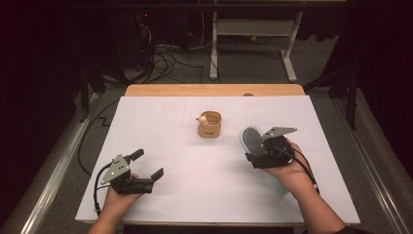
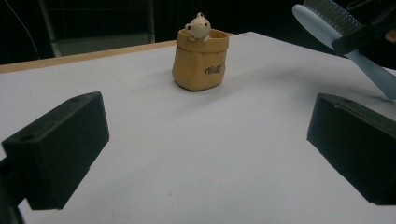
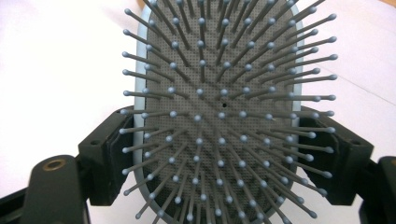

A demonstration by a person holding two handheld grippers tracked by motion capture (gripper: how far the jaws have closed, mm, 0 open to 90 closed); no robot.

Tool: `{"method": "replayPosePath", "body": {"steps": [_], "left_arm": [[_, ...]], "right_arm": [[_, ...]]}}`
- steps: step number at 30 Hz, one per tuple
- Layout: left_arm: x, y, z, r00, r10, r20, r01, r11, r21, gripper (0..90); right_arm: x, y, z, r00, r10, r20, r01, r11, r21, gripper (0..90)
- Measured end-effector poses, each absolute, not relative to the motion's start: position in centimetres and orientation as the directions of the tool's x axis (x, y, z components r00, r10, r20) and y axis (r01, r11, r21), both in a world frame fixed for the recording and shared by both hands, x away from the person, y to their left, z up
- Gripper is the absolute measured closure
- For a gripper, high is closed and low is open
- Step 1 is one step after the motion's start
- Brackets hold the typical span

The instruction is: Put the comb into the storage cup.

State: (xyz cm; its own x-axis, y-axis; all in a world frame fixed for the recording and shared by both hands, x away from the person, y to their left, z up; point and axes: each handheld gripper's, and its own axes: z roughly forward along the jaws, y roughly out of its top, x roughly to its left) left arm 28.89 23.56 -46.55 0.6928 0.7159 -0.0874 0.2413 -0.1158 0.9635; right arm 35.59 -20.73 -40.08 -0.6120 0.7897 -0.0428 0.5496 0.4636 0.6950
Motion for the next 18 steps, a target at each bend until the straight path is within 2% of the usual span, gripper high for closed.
{"method": "replayPosePath", "body": {"steps": [18], "left_arm": [[29.1, 23.5, -46.5, 0.687, 0.721, -0.091, 0.265, -0.132, 0.955, 0.0]], "right_arm": [[34.1, -21.3, -38.9, -0.584, 0.81, -0.053, 0.397, 0.342, 0.851, 20.6]]}}
